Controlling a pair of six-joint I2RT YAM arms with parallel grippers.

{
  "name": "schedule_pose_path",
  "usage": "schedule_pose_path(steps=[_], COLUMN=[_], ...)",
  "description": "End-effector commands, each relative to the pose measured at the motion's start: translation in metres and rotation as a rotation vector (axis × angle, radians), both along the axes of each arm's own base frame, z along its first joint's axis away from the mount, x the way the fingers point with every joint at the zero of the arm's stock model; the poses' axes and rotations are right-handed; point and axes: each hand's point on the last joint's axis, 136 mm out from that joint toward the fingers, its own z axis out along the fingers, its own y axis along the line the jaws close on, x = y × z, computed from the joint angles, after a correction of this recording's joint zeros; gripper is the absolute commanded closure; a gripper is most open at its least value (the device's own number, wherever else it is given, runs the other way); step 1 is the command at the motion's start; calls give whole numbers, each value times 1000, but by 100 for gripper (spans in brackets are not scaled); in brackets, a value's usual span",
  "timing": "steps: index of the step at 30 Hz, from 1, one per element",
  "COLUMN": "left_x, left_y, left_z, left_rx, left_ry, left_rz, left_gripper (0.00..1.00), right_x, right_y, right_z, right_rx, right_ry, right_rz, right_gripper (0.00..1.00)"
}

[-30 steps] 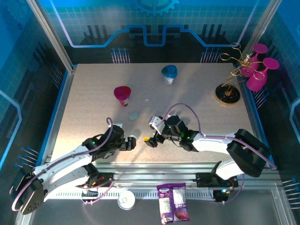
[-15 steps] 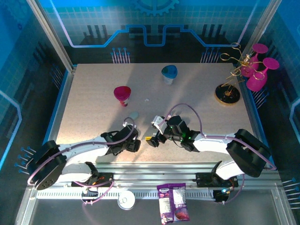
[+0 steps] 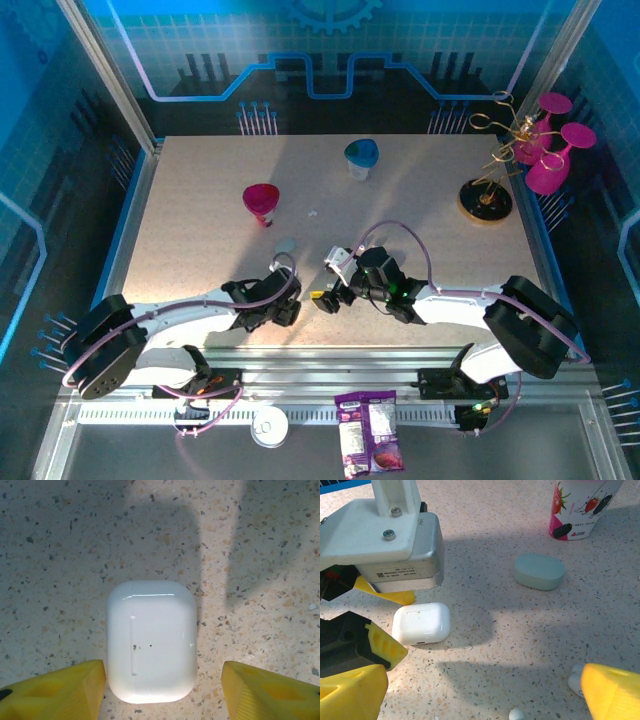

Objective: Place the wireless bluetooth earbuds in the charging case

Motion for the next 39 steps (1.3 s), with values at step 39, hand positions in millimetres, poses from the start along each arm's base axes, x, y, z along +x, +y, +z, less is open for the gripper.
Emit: schedule_pose_path(steps=[39], left_x=[1], left_y=[-4], left_z=[25], left_rx=[-28], left_ry=[-90], left_rz=[39], left_gripper=[29], right_x=[18], right_y=[-64], right_z=[33], right_rx=[203], right_ry=[418], right_rz=[-217], right_gripper=[0])
